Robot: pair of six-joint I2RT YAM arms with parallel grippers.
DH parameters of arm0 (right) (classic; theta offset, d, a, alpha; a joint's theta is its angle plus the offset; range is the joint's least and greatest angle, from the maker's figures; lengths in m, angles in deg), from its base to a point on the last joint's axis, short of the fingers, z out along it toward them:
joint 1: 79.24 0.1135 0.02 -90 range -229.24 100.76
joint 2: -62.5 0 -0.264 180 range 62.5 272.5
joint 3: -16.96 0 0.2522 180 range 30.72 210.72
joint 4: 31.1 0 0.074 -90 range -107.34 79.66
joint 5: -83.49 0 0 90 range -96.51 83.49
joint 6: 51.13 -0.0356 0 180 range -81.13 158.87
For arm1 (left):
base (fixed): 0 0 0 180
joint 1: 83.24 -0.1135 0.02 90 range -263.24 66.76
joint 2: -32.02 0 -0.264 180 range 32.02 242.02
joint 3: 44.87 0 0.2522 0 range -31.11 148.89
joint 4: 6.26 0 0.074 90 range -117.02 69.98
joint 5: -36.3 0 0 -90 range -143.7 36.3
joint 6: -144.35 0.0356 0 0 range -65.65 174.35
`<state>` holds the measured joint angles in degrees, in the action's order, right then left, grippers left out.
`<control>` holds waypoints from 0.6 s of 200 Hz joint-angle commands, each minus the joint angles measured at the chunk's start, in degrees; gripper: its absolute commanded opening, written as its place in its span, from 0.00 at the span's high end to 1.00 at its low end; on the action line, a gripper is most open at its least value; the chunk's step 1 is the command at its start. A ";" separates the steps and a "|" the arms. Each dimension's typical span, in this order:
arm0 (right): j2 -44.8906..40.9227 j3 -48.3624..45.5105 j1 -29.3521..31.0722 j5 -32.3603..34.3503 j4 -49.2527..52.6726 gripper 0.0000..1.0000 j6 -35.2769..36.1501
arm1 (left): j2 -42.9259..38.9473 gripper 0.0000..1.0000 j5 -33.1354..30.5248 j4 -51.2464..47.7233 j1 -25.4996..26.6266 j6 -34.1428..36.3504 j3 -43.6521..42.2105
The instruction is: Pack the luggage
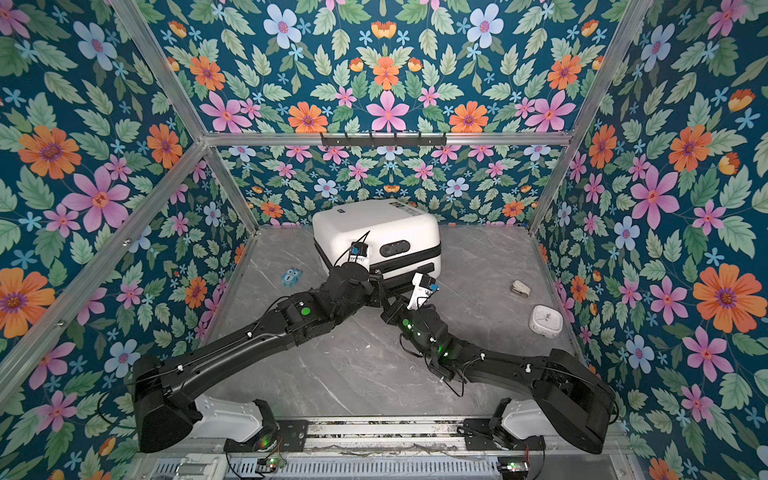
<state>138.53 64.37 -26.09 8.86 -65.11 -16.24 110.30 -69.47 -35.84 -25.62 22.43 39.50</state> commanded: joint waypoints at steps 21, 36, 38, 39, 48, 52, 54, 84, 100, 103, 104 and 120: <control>-4.35 -1.92 -0.14 1.17 2.23 1.00 2.69 | -1.27 1.00 6.32 8.34 0.56 1.94 -2.51; -8.10 -0.87 -1.58 0.54 12.24 1.00 3.71 | -1.80 1.00 5.79 7.89 -0.64 0.89 -5.26; -8.57 -0.69 -1.93 0.36 13.62 1.00 3.83 | -1.90 1.00 5.76 8.01 -0.77 0.72 -5.71; -8.82 -0.60 -2.10 0.27 14.30 1.00 3.94 | -1.99 1.00 5.80 8.04 -0.90 0.63 -5.95; -10.98 -0.22 -3.73 -0.92 19.55 1.00 4.49 | -2.48 1.00 5.68 8.46 -1.55 0.10 -8.03; -11.98 -0.28 -4.51 -1.89 21.35 1.00 4.84 | -2.79 1.00 5.53 8.70 -1.82 -0.18 -9.06; -12.56 -0.37 -5.08 -2.51 22.00 1.00 5.01 | -2.92 1.00 5.39 8.83 -1.93 -0.30 -9.50; -21.70 -2.38 -8.58 -5.17 28.91 0.38 11.72 | -4.83 1.00 4.95 12.47 -3.77 -2.06 -17.21; -25.10 -1.01 -8.73 -3.77 34.56 0.18 15.82 | -4.94 1.00 5.31 15.61 -4.19 -2.11 -20.98; -25.48 -0.77 -8.88 -3.62 35.76 0.16 16.43 | -4.90 1.00 5.31 16.16 -4.18 -2.09 -21.53; -25.57 -0.60 -8.91 -3.57 36.09 0.16 16.57 | -4.85 1.00 5.31 16.43 -4.23 -2.09 -21.81; -26.70 1.17 -10.10 -3.62 40.46 0.09 18.46 | -4.29 1.00 5.00 19.79 -4.19 -1.75 -24.91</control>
<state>113.39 63.61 -35.03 4.88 -34.07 -4.02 105.82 -65.97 -26.66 -29.90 23.26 17.44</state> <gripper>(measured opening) 0.896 0.050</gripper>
